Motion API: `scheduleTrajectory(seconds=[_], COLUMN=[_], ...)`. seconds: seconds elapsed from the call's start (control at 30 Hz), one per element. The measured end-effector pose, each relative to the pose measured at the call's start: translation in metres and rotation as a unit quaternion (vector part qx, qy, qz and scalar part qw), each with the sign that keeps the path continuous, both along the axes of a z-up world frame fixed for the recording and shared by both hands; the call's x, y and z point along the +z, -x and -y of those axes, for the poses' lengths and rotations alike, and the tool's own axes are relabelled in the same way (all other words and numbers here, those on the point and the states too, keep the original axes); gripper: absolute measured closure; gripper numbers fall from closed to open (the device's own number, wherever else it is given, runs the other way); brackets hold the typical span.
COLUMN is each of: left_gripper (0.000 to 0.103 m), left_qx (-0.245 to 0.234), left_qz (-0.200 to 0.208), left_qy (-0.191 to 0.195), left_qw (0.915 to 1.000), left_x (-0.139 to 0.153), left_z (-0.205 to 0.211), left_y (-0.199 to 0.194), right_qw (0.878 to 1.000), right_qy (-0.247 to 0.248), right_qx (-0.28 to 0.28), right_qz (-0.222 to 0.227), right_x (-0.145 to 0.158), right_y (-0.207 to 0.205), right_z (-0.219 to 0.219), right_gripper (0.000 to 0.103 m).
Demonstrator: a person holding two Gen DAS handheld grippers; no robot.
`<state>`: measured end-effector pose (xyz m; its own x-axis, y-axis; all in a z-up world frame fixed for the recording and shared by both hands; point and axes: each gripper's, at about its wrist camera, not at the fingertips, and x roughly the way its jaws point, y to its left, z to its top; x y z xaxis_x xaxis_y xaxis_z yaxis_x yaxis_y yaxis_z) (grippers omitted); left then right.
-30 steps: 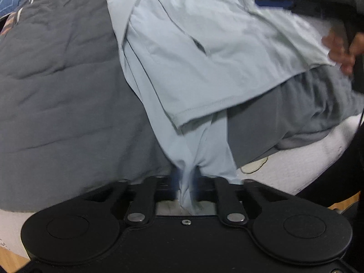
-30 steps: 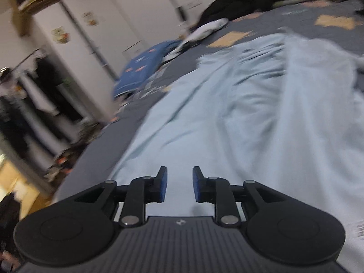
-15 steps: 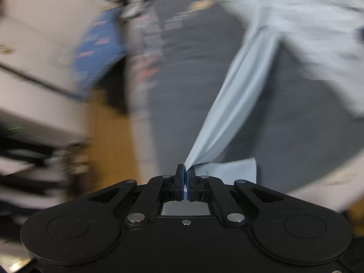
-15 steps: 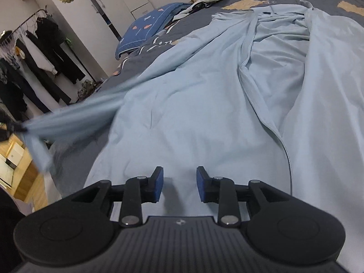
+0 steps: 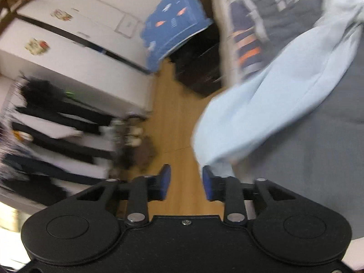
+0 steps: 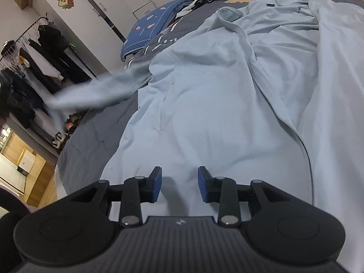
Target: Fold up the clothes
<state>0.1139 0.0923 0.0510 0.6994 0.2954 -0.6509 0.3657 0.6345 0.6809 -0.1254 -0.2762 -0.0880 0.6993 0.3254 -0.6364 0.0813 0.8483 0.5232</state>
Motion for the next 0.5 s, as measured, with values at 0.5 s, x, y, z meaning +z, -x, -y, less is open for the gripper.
scheduleTrajectory(seconds=[0.5], left_gripper=[0.052], left_qx=[-0.156], left_qz=[-0.161], left_qy=[0.411], left_qw=[0.8834], left_x=[-0.019], left_z=[0.098], left_y=[0.157], right_qw=[0.99], right_qy=[0.098], right_qx=[-0.091], right_qz=[0.05], right_x=[0.068], right_y=[0.062], right_z=[0.052], right_gripper=[0.069])
